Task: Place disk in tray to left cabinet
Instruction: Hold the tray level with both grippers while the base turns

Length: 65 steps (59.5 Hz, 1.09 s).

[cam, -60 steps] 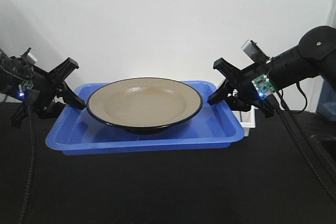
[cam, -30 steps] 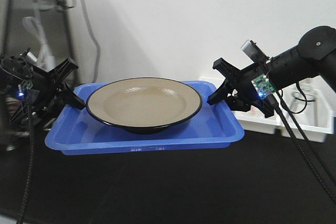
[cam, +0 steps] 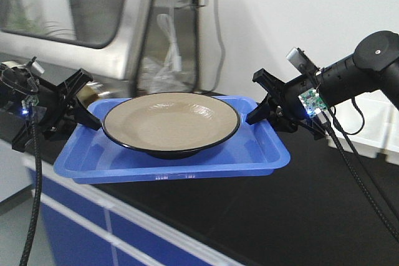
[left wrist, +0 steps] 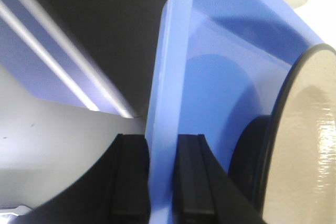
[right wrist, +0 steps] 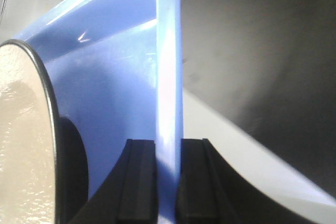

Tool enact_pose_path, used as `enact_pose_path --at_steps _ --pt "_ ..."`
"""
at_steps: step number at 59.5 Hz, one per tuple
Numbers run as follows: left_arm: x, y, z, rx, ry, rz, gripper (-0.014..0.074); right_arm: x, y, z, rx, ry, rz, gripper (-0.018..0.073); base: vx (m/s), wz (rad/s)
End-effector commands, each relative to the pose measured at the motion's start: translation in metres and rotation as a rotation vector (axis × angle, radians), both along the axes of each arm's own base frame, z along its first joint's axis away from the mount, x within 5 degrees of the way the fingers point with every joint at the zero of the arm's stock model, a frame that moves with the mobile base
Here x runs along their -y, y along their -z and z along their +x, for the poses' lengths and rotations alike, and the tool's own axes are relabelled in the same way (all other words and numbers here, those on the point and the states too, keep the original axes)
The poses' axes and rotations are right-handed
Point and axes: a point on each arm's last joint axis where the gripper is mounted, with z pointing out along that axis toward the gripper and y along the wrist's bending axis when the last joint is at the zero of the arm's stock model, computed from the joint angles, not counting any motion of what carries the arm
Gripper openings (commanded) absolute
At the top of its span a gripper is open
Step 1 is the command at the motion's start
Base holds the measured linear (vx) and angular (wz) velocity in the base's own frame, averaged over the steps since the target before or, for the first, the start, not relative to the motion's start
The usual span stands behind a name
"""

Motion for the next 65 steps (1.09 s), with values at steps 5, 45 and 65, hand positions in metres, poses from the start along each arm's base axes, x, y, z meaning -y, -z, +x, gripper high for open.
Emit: enact_pose_path --at_steps 5,45,65 --pt "0.0253 -0.0499 -0.0237 0.095 0.054 -0.236 -0.0001 -0.0258 -0.0555 -0.0336 0.071 -0.120 0.212 -0.0003 -0.15 0.56" --pt "0.0254 -0.0498 -0.0239 0.093 0.056 -0.235 -0.0001 -0.0258 -0.0555 -0.0336 0.071 -0.120 0.212 -0.0003 -0.11 0.57" --pt "0.0256 -0.0493 -0.0247 0.086 0.062 -0.233 -0.0001 -0.0258 -0.0555 -0.0336 0.071 -0.120 0.212 -0.0003 -0.01 0.73"
